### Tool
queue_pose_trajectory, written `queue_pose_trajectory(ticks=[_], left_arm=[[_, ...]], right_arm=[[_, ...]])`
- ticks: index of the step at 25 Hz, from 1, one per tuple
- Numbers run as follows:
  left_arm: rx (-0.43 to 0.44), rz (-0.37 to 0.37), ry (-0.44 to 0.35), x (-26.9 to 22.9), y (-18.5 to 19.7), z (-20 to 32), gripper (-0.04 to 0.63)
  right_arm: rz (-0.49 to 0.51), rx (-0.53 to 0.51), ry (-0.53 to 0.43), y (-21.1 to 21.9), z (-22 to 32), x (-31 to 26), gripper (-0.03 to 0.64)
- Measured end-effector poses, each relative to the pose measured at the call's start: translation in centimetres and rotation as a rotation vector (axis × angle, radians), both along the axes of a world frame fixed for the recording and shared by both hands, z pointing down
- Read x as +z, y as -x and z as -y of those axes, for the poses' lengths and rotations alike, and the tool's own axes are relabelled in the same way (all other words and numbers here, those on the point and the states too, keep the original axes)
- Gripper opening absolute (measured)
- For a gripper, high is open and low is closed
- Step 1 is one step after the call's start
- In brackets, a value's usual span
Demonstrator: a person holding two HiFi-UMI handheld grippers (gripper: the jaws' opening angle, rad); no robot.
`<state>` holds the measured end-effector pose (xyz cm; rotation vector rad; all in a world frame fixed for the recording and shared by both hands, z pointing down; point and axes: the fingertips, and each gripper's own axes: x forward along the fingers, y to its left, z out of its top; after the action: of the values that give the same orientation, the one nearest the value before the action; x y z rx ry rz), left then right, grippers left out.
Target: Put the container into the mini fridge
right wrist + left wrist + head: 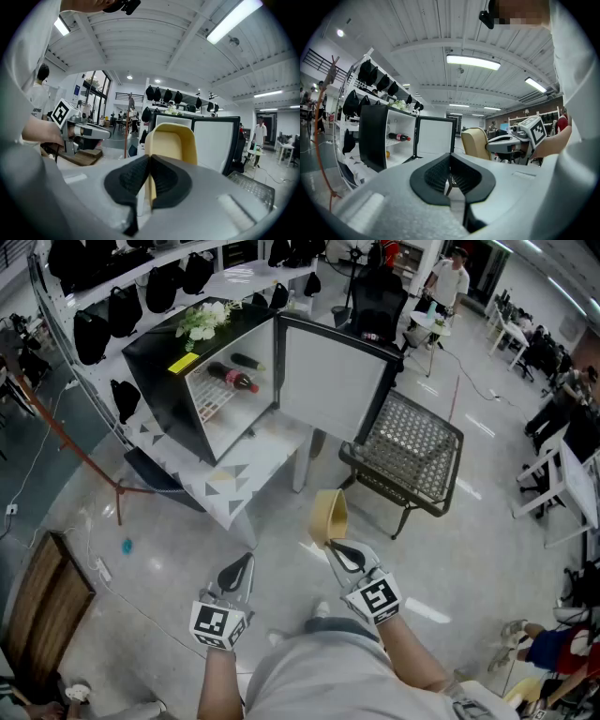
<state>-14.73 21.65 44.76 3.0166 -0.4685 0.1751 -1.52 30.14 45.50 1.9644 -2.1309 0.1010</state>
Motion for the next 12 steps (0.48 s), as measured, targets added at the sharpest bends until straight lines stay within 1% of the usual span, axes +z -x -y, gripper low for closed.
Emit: queue_pose_trajectory(ticks=[4, 8, 12], left_arm=[[0.005, -0.001, 0.004, -0.2, -2.1, -1.0, 0.009], [0.008, 0.015, -0.005, -0.1, -4.1, -1.5, 0.009], [0.000, 0.032, -0.009, -0.3, -6.4, -1.6, 0.009]], right_arm=[[0.002, -0.002, -0.010, -1.8, -0.8, -0.2, 0.014], [0.004, -0.006, -0.025, -3.5, -0.9, -0.6, 0.014], [0.032, -0.007, -0.035, -5.9, -1.0, -0.7, 0.014]])
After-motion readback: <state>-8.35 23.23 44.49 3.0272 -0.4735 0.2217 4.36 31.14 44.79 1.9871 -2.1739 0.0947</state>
